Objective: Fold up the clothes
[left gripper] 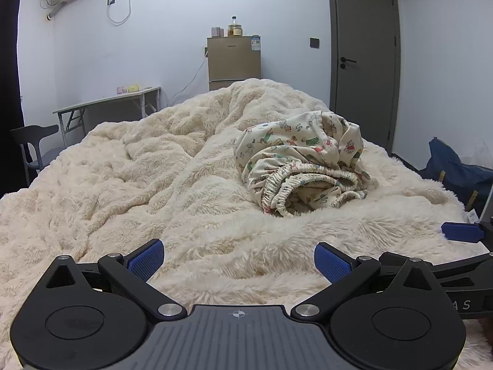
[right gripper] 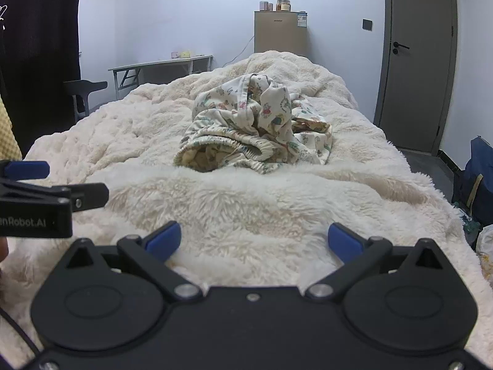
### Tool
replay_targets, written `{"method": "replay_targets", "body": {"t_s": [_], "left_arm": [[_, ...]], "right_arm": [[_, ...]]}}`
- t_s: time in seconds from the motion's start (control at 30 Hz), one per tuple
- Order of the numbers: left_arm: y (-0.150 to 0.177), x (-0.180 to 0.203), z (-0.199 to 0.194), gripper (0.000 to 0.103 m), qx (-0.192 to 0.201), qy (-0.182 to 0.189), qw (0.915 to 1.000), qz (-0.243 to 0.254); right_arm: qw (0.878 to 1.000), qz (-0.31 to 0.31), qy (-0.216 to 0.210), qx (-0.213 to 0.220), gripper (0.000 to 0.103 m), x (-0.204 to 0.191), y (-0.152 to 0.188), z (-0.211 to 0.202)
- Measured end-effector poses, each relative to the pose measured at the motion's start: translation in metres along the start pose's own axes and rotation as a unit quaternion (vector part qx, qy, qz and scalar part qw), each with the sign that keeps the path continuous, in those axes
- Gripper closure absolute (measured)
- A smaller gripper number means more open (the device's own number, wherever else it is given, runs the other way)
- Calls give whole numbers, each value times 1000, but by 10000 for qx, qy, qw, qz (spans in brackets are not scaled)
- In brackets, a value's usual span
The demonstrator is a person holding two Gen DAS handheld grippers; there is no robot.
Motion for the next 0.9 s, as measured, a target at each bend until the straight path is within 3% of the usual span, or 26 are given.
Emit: {"method": "replay_targets", "body": {"t_s": [0.9], "left_arm": [[1, -1, -1, 0, -1, 5, 10000, -35]], "right_arm": [[10000, 3, -14, 23, 0, 0, 1, -2]]}}
Point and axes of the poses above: each gripper's, at about its wrist camera, not at the fingertips, and z roughly the way its jaws point, x to its right, y to its underside, the point moved 4 cm from there along z, roughly the way its jaws point, and after that the axes turned 10 degrees about x, right-handed, at the moved point
